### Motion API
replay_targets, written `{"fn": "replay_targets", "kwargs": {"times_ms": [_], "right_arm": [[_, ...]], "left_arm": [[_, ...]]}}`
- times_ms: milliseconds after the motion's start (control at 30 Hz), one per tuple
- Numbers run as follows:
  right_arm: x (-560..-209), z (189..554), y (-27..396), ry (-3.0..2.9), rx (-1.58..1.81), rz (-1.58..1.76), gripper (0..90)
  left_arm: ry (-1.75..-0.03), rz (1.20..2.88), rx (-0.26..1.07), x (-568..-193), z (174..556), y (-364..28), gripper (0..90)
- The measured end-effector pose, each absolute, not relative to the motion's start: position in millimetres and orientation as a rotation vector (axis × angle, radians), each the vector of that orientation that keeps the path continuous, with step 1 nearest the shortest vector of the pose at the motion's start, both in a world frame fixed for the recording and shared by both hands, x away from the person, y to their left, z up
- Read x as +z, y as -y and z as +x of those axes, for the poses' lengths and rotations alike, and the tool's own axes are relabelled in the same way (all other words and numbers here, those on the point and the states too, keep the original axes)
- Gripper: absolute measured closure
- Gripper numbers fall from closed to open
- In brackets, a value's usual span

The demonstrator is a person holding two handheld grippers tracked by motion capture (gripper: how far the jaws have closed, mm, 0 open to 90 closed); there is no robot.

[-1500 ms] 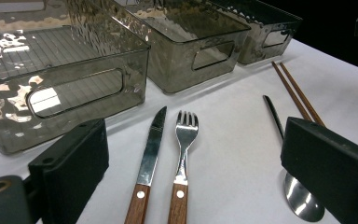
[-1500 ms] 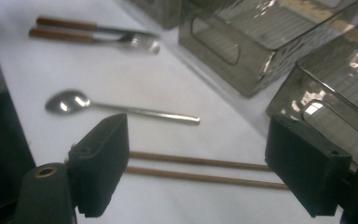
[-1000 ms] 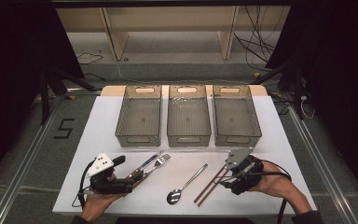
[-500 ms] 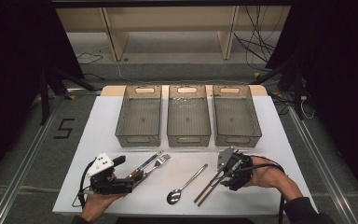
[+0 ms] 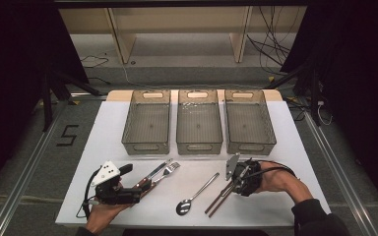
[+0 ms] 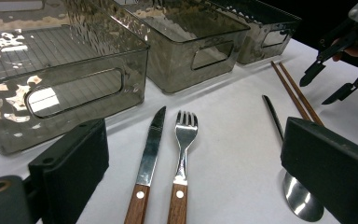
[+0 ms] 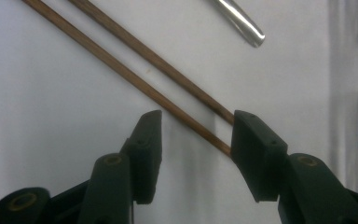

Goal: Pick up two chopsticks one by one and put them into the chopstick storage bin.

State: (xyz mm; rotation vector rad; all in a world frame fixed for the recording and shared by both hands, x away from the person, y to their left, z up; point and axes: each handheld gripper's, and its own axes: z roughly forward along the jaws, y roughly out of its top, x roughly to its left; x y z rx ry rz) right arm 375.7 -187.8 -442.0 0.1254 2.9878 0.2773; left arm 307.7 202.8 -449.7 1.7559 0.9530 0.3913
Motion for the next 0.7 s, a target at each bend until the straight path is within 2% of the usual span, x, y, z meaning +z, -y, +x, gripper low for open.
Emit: {"fn": "replay_targets", "kwargs": {"times_ms": [700], "right_arm": [[-451.7,382.0,188.2,-3.007,0.266,0.021,60.0]], "left_arm": [[-0.953,1.759,0.392,-449.8,307.9,-202.6,7.1]]}}
